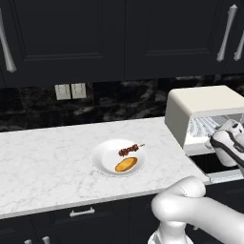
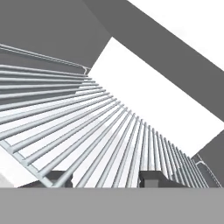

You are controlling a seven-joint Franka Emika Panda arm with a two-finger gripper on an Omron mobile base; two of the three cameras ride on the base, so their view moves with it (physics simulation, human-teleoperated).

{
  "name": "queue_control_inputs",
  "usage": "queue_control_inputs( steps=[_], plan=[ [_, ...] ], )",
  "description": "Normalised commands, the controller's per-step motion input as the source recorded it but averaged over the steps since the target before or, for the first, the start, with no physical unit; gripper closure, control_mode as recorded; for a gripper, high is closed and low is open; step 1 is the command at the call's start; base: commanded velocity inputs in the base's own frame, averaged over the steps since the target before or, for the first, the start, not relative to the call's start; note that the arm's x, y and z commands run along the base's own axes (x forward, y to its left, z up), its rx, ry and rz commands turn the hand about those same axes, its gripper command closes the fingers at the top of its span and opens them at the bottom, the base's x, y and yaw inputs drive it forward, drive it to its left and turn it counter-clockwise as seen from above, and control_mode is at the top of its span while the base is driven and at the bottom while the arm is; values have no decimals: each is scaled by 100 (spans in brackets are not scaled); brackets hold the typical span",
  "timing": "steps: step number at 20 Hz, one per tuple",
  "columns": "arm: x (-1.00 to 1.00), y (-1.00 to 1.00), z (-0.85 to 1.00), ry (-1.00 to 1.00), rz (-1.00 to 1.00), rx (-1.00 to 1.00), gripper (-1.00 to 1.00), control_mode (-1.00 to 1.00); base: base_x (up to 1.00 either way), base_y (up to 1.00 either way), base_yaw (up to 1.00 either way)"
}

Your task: Pick up the kebab skewer and baguette bread, and place them inside the toaster oven. Close the toaster oven door and start by setting the timer.

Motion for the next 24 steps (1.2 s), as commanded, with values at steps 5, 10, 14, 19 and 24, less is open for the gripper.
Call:
queue_control_inputs(
  steps=[5,10,14,19,24],
  plan=[
    [-99,-58,11,11,9,13,100,-100,0,0,0],
    [-97,-62,44,18,9,12,100,-100,0,0,0],
    [-100,-62,69,17,6,9,100,-100,0,0,0],
    [-100,-51,90,15,7,6,100,-100,0,0,0],
    [-90,-25,100,22,4,0,100,-100,0,0,0]
  ],
)
